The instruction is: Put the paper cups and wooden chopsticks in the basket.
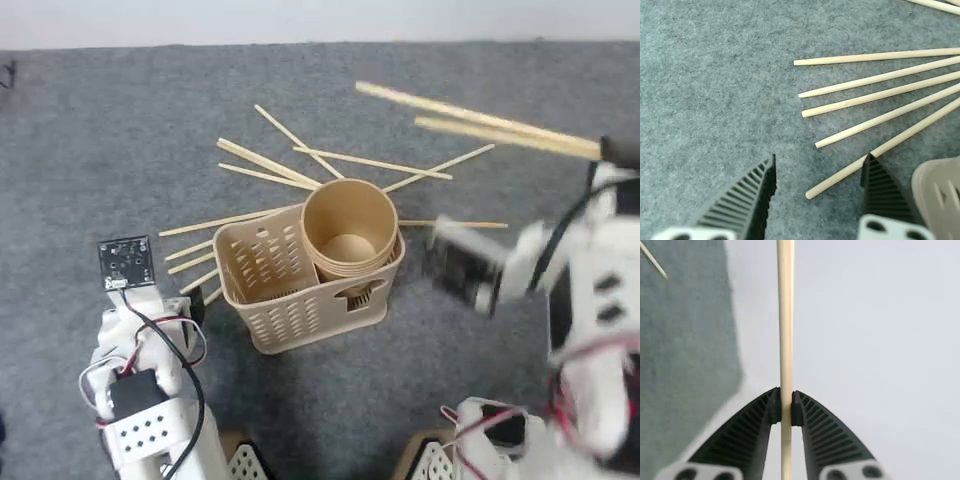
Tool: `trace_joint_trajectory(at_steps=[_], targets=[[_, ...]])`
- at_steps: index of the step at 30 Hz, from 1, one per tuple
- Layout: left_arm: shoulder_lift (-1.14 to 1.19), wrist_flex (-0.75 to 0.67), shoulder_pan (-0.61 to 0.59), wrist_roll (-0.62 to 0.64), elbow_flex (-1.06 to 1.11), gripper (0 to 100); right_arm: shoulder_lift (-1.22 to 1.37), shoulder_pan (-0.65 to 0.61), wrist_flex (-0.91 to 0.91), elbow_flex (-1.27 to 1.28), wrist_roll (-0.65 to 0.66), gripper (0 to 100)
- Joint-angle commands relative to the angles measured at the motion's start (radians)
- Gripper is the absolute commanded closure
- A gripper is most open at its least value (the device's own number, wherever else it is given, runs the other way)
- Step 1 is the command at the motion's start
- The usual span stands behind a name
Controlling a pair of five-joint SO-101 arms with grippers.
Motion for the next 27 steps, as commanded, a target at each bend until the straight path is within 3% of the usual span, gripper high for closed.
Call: trace_joint_trajectory(at_steps=[1,5,15,27], targets=[[-0.011,-0.02,0.005,0.002,-0.004,74,-0.019,-0.013,0.099,-0.014,0.158,99.1],[-0.011,-0.02,0.005,0.002,-0.004,74,0.01,-0.116,0.196,-0.014,0.247,99.1],[-0.011,-0.02,0.005,0.002,-0.004,74,0.171,-0.493,0.203,-0.014,0.16,99.1],[-0.011,-0.02,0.005,0.002,-0.004,74,0.331,-0.503,0.082,-0.018,0.164,99.1]])
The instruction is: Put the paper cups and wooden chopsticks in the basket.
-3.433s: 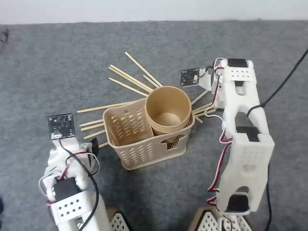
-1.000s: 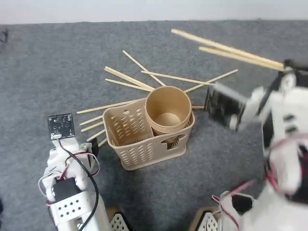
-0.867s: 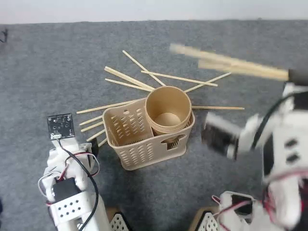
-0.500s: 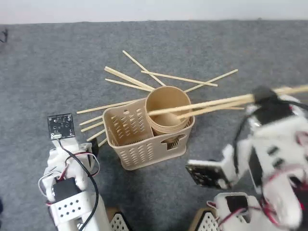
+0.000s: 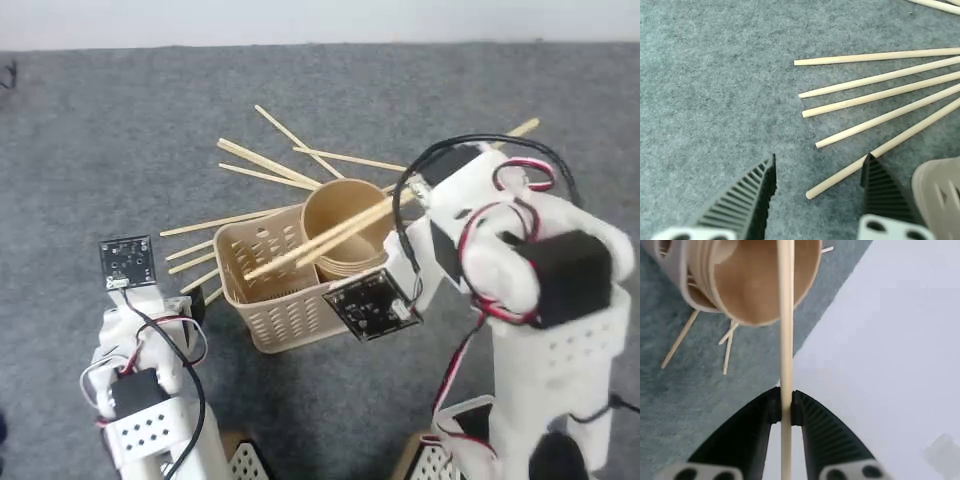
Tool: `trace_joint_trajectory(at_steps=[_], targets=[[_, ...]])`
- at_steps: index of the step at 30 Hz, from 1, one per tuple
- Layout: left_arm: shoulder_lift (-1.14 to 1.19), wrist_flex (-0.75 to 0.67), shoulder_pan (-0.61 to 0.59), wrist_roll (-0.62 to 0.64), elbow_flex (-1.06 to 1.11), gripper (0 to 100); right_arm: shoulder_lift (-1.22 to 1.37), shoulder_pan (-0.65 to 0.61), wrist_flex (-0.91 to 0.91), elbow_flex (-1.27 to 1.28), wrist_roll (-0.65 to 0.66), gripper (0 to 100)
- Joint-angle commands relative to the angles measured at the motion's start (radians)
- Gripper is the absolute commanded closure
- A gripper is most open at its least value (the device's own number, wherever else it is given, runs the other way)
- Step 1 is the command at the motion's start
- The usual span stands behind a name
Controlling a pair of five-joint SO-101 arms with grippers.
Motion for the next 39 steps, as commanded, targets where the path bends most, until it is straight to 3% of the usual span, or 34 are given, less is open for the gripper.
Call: trace_joint_trajectory(at_steps=[1,8,14,18,27,37,39], targets=[[-0.011,-0.02,0.005,0.002,-0.004,74,0.007,0.019,-0.045,-0.015,0.006,99.1],[-0.011,-0.02,0.005,0.002,-0.004,74,0.008,-0.058,-0.01,-0.012,0.012,99.1],[-0.011,-0.02,0.003,0.002,-0.004,74,0.012,-0.113,-0.005,0.008,-0.12,94.5],[-0.011,-0.02,0.002,0.002,-0.004,74,0.036,-0.091,-0.001,0.018,-0.129,88.0],[-0.011,-0.02,0.003,0.002,-0.004,74,0.048,0.042,-0.038,0.012,-0.06,94.0],[-0.011,-0.02,0.003,0.002,-0.004,74,0.045,0.05,-0.039,0.012,-0.068,94.3],[-0.011,-0.02,0.003,0.002,-0.004,74,0.045,0.079,-0.042,0.012,-0.123,94.3]])
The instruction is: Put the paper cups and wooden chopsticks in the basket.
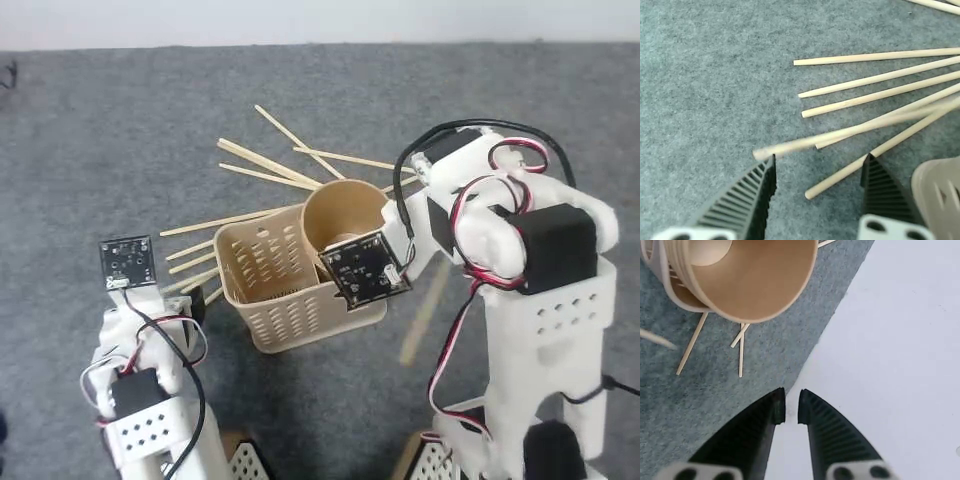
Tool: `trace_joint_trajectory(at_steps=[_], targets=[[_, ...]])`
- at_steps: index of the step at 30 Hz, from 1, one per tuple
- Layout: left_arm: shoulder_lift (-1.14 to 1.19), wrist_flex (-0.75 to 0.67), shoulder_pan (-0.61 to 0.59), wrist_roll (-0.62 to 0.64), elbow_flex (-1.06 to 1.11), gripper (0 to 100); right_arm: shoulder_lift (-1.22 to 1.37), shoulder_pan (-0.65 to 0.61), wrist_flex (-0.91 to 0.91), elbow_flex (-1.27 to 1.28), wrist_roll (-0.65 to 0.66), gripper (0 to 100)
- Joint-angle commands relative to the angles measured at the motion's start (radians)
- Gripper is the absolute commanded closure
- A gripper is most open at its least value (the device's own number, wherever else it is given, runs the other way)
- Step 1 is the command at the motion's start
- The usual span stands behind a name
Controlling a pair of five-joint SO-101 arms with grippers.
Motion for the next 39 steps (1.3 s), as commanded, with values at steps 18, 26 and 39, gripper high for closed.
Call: trace_joint_trajectory(at_steps=[18,26,39], targets=[[-0.011,-0.02,0.002,0.002,-0.004,74,-0.067,0.318,-0.038,0.381,-0.853,93.9],[-0.011,-0.02,0.003,0.002,-0.004,74,-0.24,0.331,-0.154,0.925,-0.855,82.7],[-0.011,-0.02,0.002,0.002,-0.004,74,-0.483,0.332,-0.412,1.387,-1.312,80.8]])
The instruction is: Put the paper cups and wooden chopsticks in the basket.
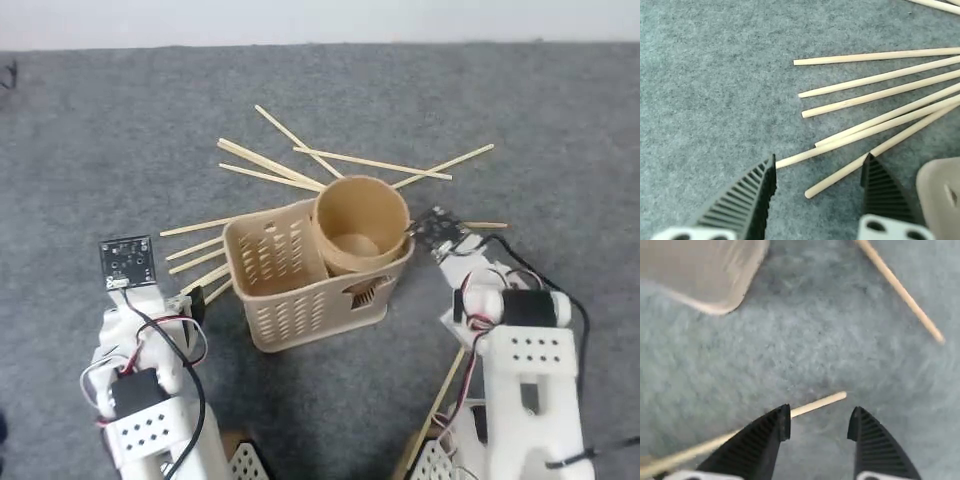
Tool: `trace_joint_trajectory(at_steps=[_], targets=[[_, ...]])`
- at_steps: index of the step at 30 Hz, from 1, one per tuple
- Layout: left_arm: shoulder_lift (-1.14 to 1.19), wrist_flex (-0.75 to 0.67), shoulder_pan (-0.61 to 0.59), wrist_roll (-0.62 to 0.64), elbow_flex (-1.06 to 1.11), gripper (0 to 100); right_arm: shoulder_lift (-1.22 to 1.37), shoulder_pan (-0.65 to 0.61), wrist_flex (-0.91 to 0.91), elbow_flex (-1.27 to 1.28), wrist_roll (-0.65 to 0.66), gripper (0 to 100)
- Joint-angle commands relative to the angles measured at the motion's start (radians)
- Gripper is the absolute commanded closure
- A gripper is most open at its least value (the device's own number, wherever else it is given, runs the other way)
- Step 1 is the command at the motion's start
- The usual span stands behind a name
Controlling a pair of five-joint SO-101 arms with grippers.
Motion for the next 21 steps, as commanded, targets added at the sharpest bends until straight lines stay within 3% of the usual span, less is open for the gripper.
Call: trace_joint_trajectory(at_steps=[1,8,16,18,21], targets=[[-0.011,-0.02,0.002,0.002,-0.004,74,-0.027,0.016,-0.013,0.014,-0.203,80.8],[-0.011,-0.018,0.002,0.002,-0.004,74,-0.038,0.007,-0.007,0.028,-0.241,80.9],[-0.011,-0.02,0.003,0.002,-0.004,74,-0.038,0.016,0.122,-0.015,-0.117,80.9],[-0.011,-0.02,0.003,0.002,-0.004,74,-0.038,0.07,0.143,-0.017,-0.008,80.9],[-0.011,-0.02,0.003,0.002,-0.004,74,-0.038,0.168,0.145,-0.02,0.264,80.8]])
